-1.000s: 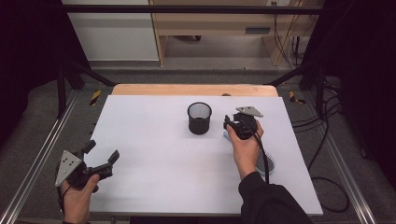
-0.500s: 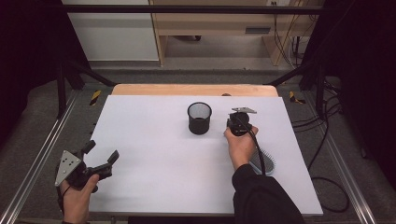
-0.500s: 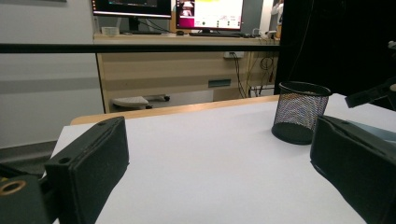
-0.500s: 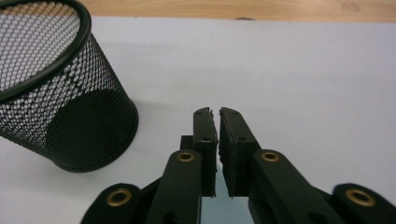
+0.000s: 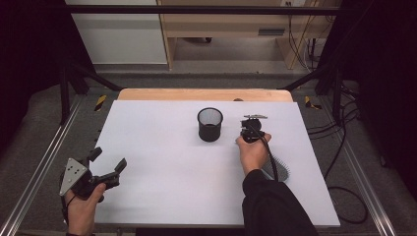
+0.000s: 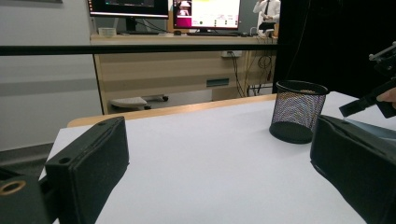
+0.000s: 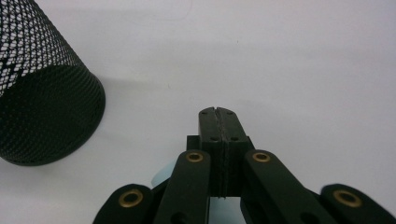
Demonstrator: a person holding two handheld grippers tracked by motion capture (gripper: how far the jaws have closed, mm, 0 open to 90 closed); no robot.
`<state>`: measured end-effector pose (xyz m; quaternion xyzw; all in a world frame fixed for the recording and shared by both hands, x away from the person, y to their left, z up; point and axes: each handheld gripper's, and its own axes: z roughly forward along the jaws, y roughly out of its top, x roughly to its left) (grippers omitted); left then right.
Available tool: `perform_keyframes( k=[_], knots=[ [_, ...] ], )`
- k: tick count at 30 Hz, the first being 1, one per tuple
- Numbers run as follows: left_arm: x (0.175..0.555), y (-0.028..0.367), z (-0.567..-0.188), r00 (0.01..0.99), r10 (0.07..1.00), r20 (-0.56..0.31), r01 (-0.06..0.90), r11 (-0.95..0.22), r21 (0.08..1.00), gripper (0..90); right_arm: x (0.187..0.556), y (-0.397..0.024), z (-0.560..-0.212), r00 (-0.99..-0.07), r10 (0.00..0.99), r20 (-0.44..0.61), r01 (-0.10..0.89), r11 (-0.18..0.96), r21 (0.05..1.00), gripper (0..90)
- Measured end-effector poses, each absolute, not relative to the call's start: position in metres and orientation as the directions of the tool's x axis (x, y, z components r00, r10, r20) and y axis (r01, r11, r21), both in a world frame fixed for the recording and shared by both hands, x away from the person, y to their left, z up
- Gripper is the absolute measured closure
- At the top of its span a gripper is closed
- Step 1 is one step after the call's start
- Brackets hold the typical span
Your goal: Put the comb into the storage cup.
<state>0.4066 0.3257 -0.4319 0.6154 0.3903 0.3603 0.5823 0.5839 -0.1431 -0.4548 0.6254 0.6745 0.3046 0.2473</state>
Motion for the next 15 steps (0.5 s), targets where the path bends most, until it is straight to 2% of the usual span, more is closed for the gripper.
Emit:
perform_keyframes(
  k=[15],
  knots=[
    [0.4071, 0.3221, -0.4318, 0.447, 0.895, 0.003, 0.062, -0.034, 0.997, 4.8, 0.5834, -0.1443, -0.4563, -0.114, 0.991, 0.065, 0.714, 0.037, 0.700, 90.0]
  ],
)
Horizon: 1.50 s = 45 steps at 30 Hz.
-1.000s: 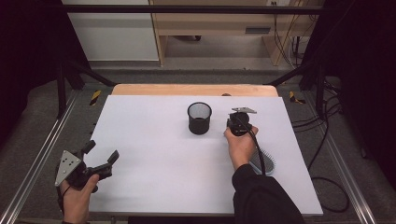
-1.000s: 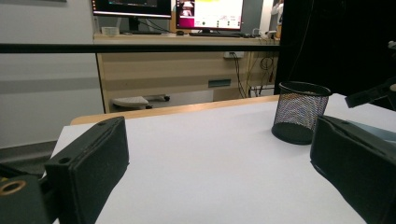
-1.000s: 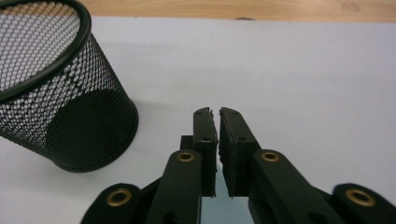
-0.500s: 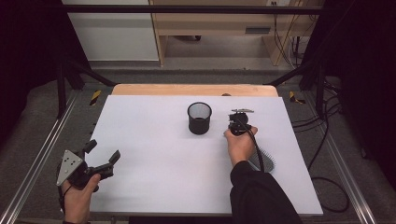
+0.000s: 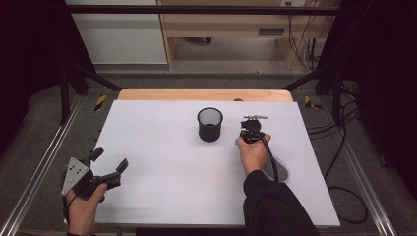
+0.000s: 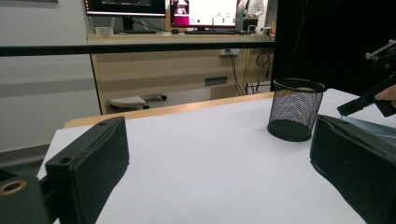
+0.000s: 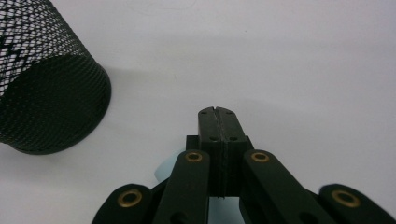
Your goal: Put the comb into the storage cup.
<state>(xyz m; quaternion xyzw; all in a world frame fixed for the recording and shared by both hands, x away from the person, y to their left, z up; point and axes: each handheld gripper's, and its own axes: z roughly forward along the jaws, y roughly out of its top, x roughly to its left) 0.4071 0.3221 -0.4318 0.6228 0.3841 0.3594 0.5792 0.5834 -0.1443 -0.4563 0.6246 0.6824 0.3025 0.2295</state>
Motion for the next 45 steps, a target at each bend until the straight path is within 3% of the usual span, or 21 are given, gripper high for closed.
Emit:
perform_keyframes(
  k=[10, 24, 45],
  knots=[
    [0.407, 0.322, -0.432, 0.448, 0.894, 0.001, 0.063, -0.033, 0.997, 4.7, 0.580, -0.140, -0.459, -0.143, 0.984, 0.106, 0.734, 0.034, 0.678, 90.0],
    [0.407, 0.321, -0.432, 0.449, 0.893, 0.008, 0.065, -0.041, 0.997, 4.7, 0.545, -0.117, -0.463, -0.303, 0.942, 0.146, 0.755, 0.144, 0.640, 90.0],
    [0.407, 0.320, -0.433, 0.453, 0.891, 0.010, 0.070, -0.047, 0.996, 4.8, 0.503, -0.106, -0.459, -0.444, 0.881, 0.162, 0.730, 0.251, 0.635, 90.0]
  ],
)
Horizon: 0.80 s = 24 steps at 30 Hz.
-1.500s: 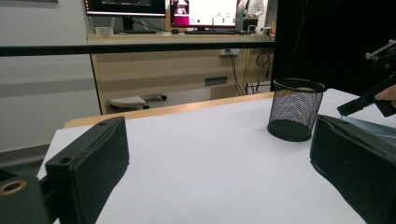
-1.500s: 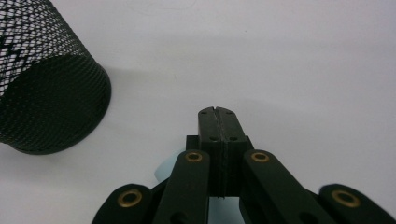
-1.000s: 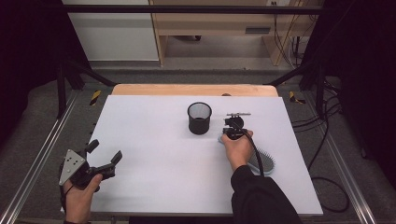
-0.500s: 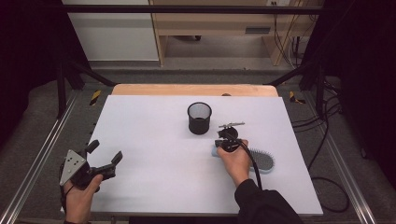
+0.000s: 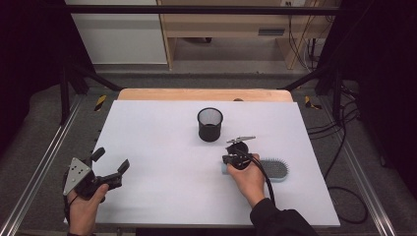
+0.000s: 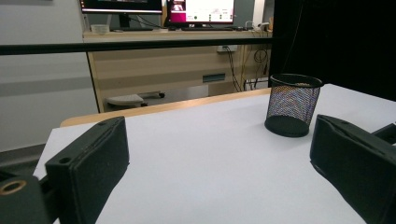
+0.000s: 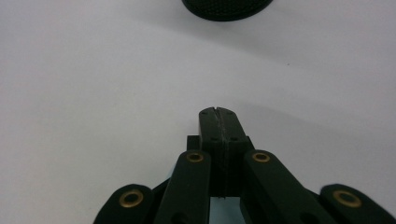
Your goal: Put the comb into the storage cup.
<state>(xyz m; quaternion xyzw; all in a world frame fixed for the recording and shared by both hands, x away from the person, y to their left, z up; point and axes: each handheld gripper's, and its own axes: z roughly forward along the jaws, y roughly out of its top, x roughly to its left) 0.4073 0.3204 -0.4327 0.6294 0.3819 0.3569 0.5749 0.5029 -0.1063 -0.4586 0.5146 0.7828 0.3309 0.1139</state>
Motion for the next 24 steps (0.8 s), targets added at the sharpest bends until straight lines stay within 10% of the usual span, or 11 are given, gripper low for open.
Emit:
perform_keyframes(
  k=[24],
  knots=[
    [0.408, 0.319, -0.433, 0.458, 0.889, 0.014, 0.074, -0.054, 0.996, 4.7, 0.480, -0.114, -0.460, -0.491, 0.856, 0.162, 0.715, 0.289, 0.637, 90.0]
  ],
)
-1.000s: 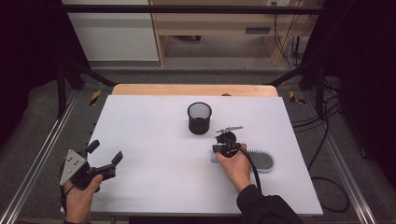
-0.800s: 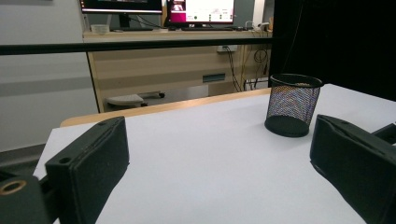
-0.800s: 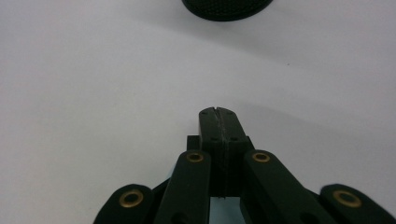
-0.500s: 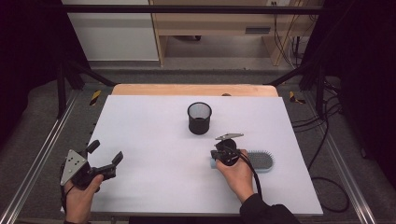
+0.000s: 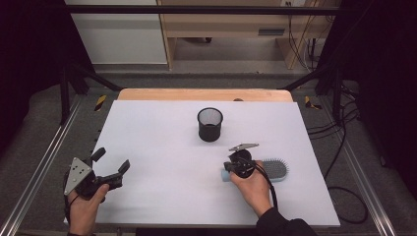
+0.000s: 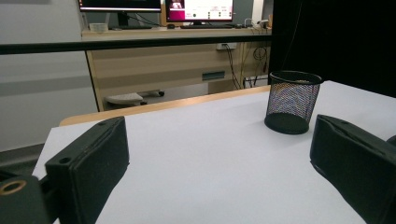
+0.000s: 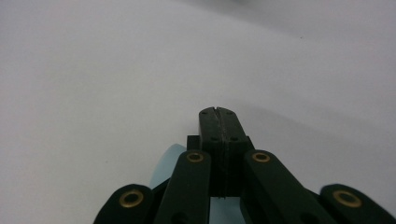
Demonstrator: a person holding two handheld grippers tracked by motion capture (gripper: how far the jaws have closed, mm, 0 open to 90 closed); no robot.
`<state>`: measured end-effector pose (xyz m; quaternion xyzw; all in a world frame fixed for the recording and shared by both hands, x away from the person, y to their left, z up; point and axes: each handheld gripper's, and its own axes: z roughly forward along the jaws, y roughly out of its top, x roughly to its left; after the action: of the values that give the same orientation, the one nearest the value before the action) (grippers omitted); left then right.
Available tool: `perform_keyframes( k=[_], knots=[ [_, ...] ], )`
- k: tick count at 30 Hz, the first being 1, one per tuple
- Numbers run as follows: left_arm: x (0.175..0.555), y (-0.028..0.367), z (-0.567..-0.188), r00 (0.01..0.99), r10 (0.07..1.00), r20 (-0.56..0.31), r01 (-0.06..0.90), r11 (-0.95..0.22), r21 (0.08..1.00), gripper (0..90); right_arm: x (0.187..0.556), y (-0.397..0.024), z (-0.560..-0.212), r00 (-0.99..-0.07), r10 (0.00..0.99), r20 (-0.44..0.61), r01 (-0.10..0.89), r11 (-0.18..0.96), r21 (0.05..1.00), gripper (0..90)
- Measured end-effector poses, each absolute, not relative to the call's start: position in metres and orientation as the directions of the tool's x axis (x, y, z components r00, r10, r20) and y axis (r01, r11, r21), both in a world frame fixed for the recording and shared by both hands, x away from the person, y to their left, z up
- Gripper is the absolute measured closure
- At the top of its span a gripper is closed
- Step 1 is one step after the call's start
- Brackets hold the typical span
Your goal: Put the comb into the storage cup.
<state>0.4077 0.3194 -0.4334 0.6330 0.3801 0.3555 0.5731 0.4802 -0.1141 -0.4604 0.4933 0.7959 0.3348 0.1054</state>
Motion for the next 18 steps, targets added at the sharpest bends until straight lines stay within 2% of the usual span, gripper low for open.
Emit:
perform_keyframes(
  k=[8, 18],
  knots=[
    [0.408, 0.319, -0.433, 0.461, 0.887, 0.019, 0.075, -0.060, 0.995, 4.7, 0.458, -0.120, -0.459, -0.534, 0.828, 0.170, 0.716, 0.335, 0.612, 90.0],
    [0.408, 0.318, -0.433, 0.464, 0.885, 0.024, 0.075, -0.067, 0.995, 4.7, 0.434, -0.123, -0.457, -0.596, 0.793, 0.128, 0.702, 0.437, 0.562, 90.0]
  ],
)
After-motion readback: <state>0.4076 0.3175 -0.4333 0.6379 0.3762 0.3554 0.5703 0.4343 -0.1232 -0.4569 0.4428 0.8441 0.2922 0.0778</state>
